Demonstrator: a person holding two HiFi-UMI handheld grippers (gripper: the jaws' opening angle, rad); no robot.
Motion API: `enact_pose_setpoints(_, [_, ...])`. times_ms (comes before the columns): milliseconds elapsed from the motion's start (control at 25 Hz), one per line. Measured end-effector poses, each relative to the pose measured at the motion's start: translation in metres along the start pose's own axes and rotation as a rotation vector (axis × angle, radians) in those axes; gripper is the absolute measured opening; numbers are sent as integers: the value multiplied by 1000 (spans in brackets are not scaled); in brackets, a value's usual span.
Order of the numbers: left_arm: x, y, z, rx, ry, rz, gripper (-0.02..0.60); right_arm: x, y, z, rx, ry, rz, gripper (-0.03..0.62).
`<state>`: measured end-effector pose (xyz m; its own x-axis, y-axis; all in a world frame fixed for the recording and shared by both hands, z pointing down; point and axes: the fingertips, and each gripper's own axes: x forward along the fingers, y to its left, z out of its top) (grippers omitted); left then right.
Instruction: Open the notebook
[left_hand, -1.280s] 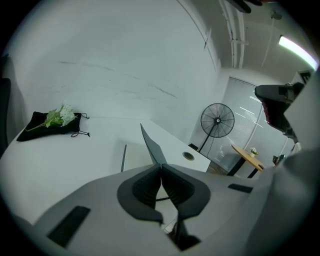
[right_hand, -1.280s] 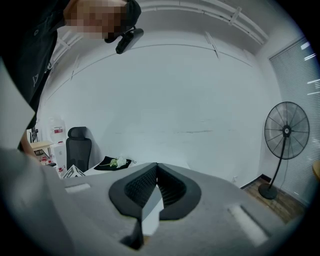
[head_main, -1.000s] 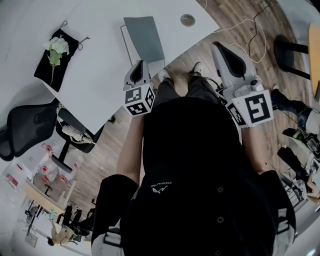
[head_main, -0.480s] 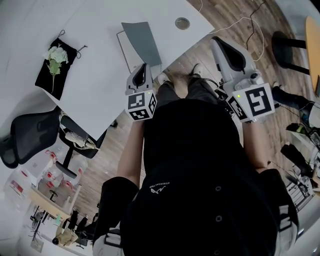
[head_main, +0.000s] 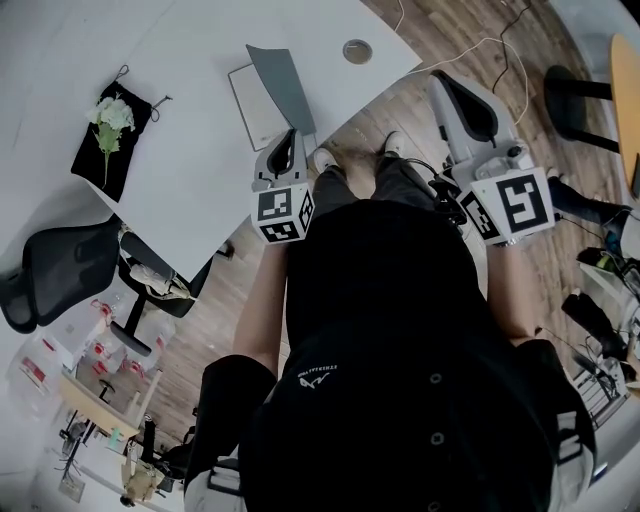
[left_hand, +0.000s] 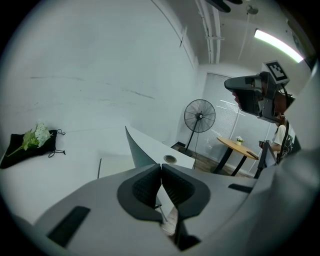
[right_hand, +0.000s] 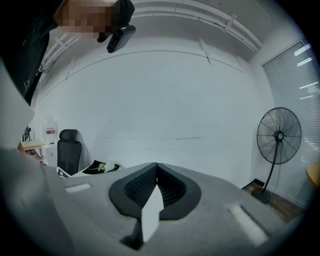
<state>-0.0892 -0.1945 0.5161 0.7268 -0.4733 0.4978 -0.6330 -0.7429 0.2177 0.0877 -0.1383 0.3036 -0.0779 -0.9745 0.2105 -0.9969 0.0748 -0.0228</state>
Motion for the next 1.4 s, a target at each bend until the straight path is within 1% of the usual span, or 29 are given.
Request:
enact_pose_setpoints(200, [4, -17, 3, 45, -3, -14, 12, -7, -10, 0, 0, -6, 3, 5])
enact_pose_setpoints(440, [12, -38, 5, 82, 5, -40, 12, -19, -29, 7, 17, -25, -23, 5])
enact_pose_setpoints(1160, [38, -71, 4, 92, 48, -105, 12, -40, -62, 8, 25, -26, -79, 5])
enact_pose_setpoints(1400, [45, -79, 3, 91, 66, -116, 12, -48, -72, 8, 30, -23, -99, 5])
